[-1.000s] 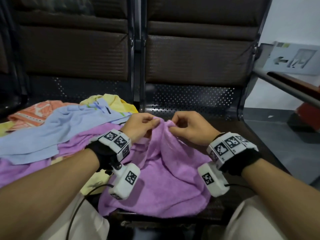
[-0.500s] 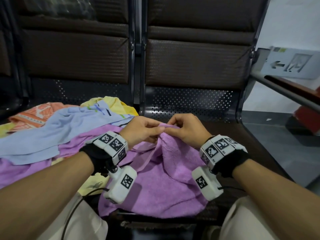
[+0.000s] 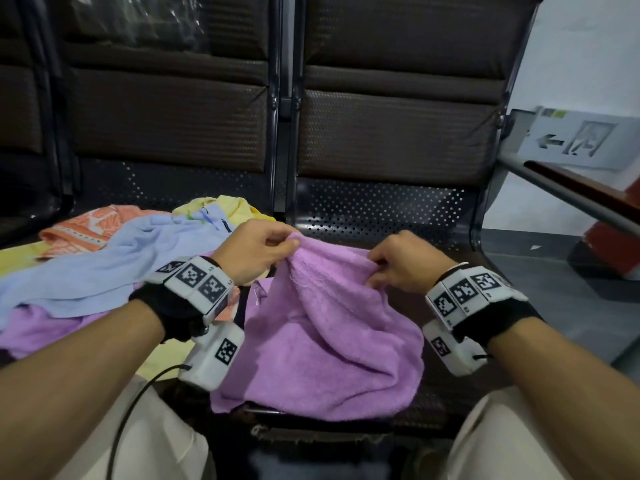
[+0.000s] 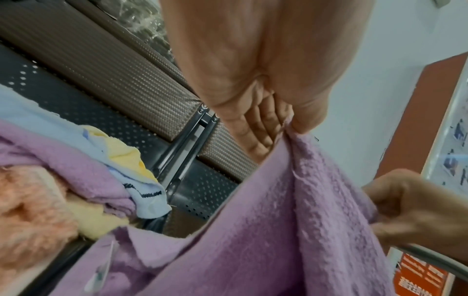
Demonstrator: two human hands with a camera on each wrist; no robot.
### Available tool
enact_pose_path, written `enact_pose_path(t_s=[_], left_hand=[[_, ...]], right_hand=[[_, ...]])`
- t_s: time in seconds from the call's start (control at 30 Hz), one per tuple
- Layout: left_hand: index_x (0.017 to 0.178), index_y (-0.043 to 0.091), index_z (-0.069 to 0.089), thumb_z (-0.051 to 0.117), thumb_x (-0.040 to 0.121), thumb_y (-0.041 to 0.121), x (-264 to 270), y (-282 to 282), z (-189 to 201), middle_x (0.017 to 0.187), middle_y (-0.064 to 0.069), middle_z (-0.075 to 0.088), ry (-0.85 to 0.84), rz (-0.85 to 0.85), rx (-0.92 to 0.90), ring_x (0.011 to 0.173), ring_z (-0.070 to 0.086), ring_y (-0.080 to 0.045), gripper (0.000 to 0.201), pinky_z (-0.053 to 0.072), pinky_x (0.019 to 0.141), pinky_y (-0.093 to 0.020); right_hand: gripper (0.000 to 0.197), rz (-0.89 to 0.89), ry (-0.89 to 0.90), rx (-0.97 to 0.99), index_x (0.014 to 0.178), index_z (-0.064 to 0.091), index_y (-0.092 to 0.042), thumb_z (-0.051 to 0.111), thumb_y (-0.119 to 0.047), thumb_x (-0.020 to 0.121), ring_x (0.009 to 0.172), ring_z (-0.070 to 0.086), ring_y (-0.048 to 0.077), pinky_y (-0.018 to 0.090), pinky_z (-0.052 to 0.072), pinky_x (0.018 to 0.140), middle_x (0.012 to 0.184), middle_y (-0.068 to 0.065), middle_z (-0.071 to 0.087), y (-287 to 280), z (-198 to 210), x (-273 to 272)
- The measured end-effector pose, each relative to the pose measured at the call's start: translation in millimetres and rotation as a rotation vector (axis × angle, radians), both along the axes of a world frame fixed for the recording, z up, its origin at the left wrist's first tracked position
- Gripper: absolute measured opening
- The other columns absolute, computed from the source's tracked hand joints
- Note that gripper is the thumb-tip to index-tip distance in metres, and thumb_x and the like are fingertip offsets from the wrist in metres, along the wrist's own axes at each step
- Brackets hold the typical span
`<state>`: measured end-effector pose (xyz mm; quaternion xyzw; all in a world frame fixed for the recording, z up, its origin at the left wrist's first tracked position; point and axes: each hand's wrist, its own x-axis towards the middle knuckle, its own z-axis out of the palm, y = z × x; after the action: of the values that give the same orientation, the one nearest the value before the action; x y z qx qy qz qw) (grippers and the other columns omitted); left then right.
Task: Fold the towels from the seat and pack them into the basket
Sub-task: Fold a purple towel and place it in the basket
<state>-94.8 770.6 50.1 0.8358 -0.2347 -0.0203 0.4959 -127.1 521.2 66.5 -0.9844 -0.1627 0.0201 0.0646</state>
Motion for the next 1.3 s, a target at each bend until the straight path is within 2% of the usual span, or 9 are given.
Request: enact_pose_path(t_s=[0.1, 0.3, 0.43, 0.57, 0.67, 0.73, 0.9, 1.1, 1.3], left_hand=[[0.1, 0.009, 0.069, 0.056, 0.092, 0.013, -2, 8, 5, 0.089, -0.007, 0.072, -0.076, 0.068, -0.017, 0.08, 0.065, -0.01, 0.016, 0.054, 0.07, -0.028], [0.098, 0.009, 0.07, 0.059, 0.09, 0.009, -11, 11, 15, 0.09, -0.009, 0.072, -0.21, 0.072, -0.022, 0.082, 0.066, -0.018, 0.014, 0.052, 0.078, -0.032], [0.095, 0.015, 0.068, 0.058, 0.089, 0.01, -23, 5, 22, 0.088, -0.002, 0.071, -0.266, 0.065, -0.029, 0.082, 0.067, -0.019, 0.013, 0.054, 0.076, -0.03], [0.095, 0.013, 0.064, 0.053, 0.092, 0.014, -31, 3, 36, 0.089, -0.003, 0.069, -0.191, 0.174, -0.169, 0.083, 0.063, -0.016, 0.011, 0.05, 0.08, -0.033], [0.094, 0.012, 0.06, 0.048, 0.095, 0.017, -38, 2, 52, 0.088, -0.005, 0.063, -0.193, 0.214, -0.206, 0.084, 0.055, -0.015, 0.013, 0.045, 0.079, -0.034], [0.094, 0.014, 0.057, 0.045, 0.095, 0.018, -41, 0, 68, 0.088, 0.0, 0.059, -0.227, 0.238, -0.212, 0.084, 0.053, -0.014, 0.013, 0.041, 0.076, -0.031], [0.093, 0.019, 0.054, 0.043, 0.094, 0.021, -28, 1, 119, 0.088, 0.004, 0.058, -0.275, 0.315, -0.249, 0.088, 0.053, -0.016, 0.011, 0.039, 0.079, -0.031], [0.107, 0.008, 0.057, 0.041, 0.097, 0.022, 17, -11, 172, 0.112, -0.013, 0.063, -0.267, 0.362, -0.172, 0.107, 0.056, -0.029, 0.023, 0.041, 0.087, -0.033], [0.1, 0.015, 0.053, 0.038, 0.098, 0.018, 30, -37, 198, 0.102, -0.004, 0.058, -0.295, 0.334, -0.267, 0.09, 0.051, -0.016, 0.015, 0.035, 0.073, -0.023]], right_hand=[[0.03, -0.058, -0.222, 0.001, 0.074, 0.061, -0.021, 0.078, -0.045, 0.068, 0.069, 0.05, 0.015, 0.027, 0.036, 0.063, 0.069, -0.009, 0.05, -1, 9, -2], [0.055, -0.101, -0.342, 0.289, 0.119, 0.06, -0.029, 0.081, -0.031, 0.068, 0.077, 0.055, 0.012, 0.029, 0.047, 0.073, 0.078, -0.013, 0.052, 0, 16, -12], [0.018, -0.087, -0.374, 0.131, 0.093, 0.072, -0.021, 0.074, -0.024, 0.076, 0.085, 0.049, 0.015, 0.035, 0.048, 0.076, 0.093, -0.008, 0.043, 5, 20, -23], [0.017, -0.13, -0.369, 0.139, 0.093, 0.063, -0.016, 0.064, -0.029, 0.083, 0.104, 0.042, 0.025, 0.034, 0.033, 0.089, 0.115, 0.001, 0.049, 10, 29, -32], [0.009, -0.215, -0.237, 0.405, 0.093, 0.049, -0.02, 0.055, -0.028, 0.092, 0.087, 0.053, 0.019, 0.028, 0.034, 0.071, 0.095, 0.0, 0.058, 16, 51, -38], [0.008, -0.213, -0.285, 0.492, 0.09, 0.049, -0.024, 0.056, -0.024, 0.092, 0.079, 0.055, 0.016, 0.024, 0.032, 0.065, 0.084, -0.004, 0.06, 20, 73, -41], [0.003, -0.195, -0.486, 0.565, 0.083, 0.064, -0.027, 0.066, -0.025, 0.083, 0.079, 0.057, 0.007, 0.019, 0.036, 0.067, 0.078, -0.01, 0.063, 31, 144, -36], [0.016, -0.304, -0.539, 0.635, 0.088, 0.072, -0.016, 0.073, -0.029, 0.08, 0.086, 0.061, 0.014, 0.023, 0.042, 0.073, 0.085, 0.001, 0.068, 24, 199, -5], [0.02, -0.32, -0.654, 0.747, 0.091, 0.063, -0.015, 0.067, -0.033, 0.085, 0.077, 0.055, 0.009, 0.02, 0.038, 0.065, 0.081, -0.008, 0.059, 13, 211, 5]])
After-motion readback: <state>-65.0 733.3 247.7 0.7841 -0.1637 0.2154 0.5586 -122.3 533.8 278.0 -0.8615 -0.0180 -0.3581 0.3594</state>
